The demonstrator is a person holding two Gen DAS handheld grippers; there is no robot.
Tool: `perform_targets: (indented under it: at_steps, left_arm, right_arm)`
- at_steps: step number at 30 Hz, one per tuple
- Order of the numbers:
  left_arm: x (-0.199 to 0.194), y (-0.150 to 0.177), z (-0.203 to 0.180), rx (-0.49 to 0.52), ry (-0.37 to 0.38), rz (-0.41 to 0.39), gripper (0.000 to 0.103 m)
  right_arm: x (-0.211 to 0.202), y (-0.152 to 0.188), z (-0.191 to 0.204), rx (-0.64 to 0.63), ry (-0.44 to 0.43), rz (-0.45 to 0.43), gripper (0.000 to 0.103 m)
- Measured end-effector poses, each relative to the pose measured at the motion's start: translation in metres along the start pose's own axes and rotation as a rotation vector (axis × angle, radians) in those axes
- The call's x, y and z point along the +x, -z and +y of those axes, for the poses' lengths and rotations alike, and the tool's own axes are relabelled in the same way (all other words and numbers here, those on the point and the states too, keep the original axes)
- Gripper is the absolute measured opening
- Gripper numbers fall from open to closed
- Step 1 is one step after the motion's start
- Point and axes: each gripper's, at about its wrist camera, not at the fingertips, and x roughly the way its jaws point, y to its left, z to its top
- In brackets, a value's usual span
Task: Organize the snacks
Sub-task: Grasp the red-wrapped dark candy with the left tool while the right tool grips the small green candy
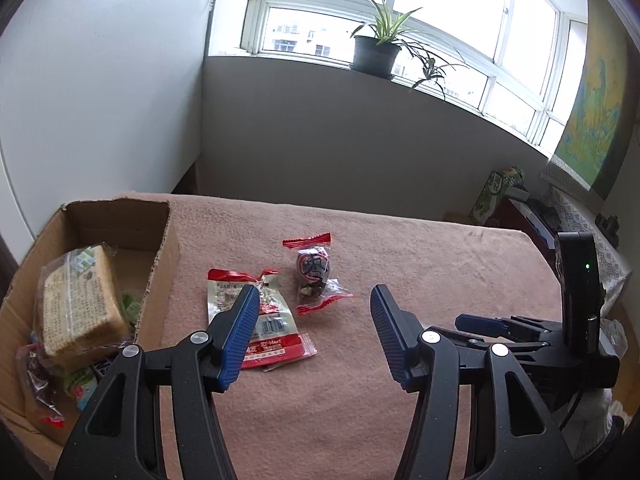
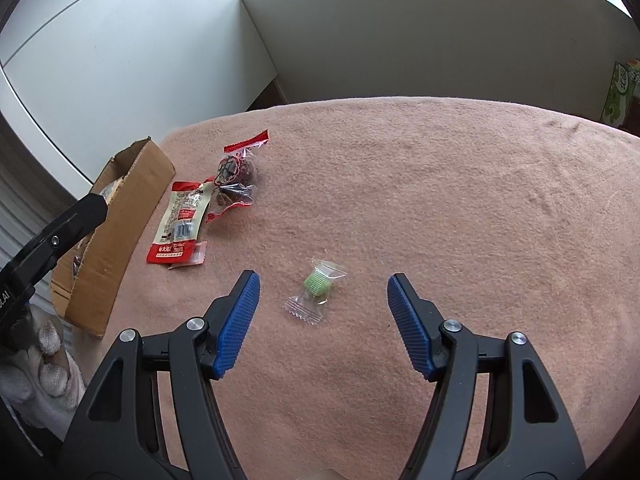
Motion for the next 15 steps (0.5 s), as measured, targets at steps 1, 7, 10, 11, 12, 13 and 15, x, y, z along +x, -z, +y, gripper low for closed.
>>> perform_targets:
  at_steps: [1, 7, 10, 11, 12, 13, 15]
  left_arm:
    - [0.003, -0.001, -0.002, -0.004, 0.004, 0.009, 0.057]
    - [0.029, -0.003, -0.015, 0.001, 0.015, 0.071, 0.057]
    - [0.041, -0.002, -0.019, 0.013, 0.005, 0.1, 0.057]
    - [0.044, -0.002, -0.019, 0.016, 0.0, 0.106, 0.057]
    - [0.046, -0.003, -0.02, 0.022, -0.004, 0.111, 0.057]
    - [0.048, -0.005, -0.021, 0.028, -0.011, 0.116, 0.057]
    - [0.051, -0.01, -0.022, 0.031, -0.018, 0.113, 0.057]
  right_arm:
    - [-0.001, 0.002, 0.0, -0.002, -0.001, -0.003, 0.069]
    - [-0.009, 0.005, -0.014, 0.056, -0.053, -0.003, 0.069]
    - [-0.014, 0.006, -0.018, 0.066, -0.051, -0.012, 0.069]
    - [-0.015, 0.006, -0.019, 0.072, -0.051, -0.014, 0.069]
    - [-0.017, 0.007, -0.019, 0.076, -0.048, -0.014, 0.069]
    - [-0.017, 0.006, -0.02, 0.079, -0.045, -0.013, 0.069]
    - [-0.02, 0.006, -0.019, 0.085, -0.048, -0.014, 0.066]
